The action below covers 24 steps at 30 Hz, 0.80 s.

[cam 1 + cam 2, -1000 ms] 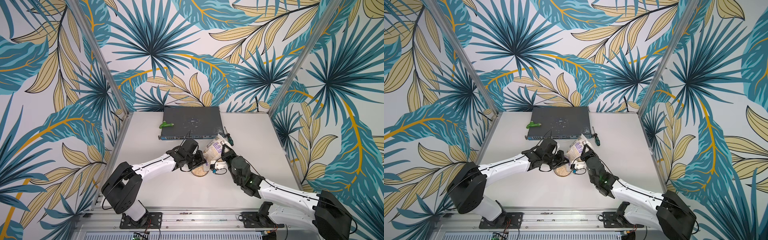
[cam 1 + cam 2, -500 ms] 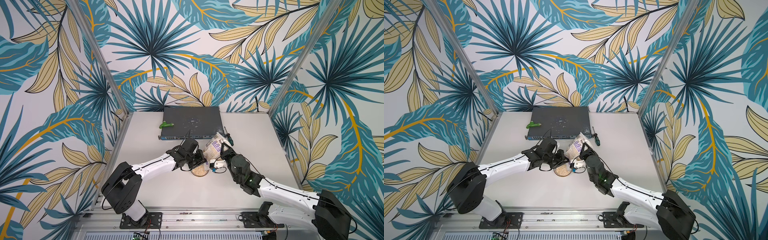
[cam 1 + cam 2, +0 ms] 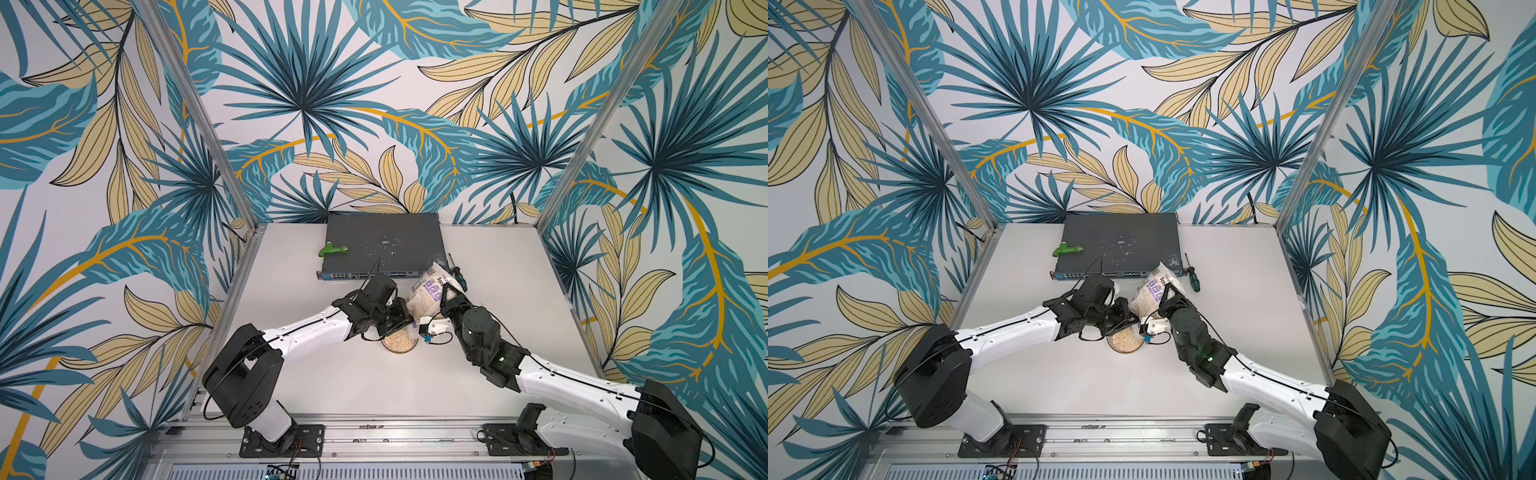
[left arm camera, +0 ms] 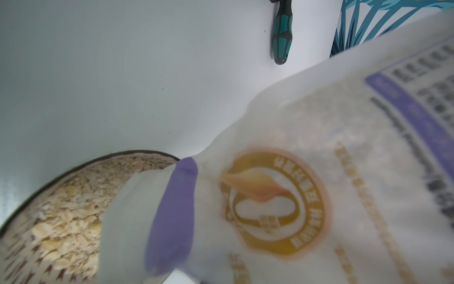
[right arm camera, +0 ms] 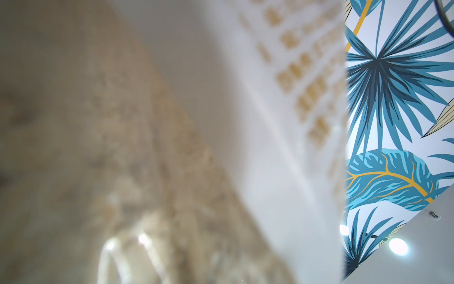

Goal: Pour the oats into the breakfast bowl
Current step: Pour the oats into the bowl.

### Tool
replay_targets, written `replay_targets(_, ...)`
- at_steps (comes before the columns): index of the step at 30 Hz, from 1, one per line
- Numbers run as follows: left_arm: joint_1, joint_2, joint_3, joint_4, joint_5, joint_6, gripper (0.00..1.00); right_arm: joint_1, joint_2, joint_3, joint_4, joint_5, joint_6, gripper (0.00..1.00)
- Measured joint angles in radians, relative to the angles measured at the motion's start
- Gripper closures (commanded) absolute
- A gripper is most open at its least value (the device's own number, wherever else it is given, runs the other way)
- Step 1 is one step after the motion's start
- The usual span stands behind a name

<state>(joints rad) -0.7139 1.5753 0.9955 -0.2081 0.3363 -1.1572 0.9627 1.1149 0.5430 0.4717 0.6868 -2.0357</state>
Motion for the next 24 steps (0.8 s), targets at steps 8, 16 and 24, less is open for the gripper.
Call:
replay_targets(8,0.000,-0.001,0.003,-0.002,-0.001,-0.003,1.00,0.000,0.000,0.003,-0.001,0.000,0.000,1.00)
replay_targets(16,-0.006,-0.001,0.002,-0.002,-0.007,-0.005,1.00,0.000,0.000,0.005,-0.002,0.001,-0.002,1.00)
replay_targets(24,-0.007,-0.001,-0.002,0.002,-0.010,-0.014,1.00,0.002,0.002,0.004,-0.002,0.002,0.002,1.00)
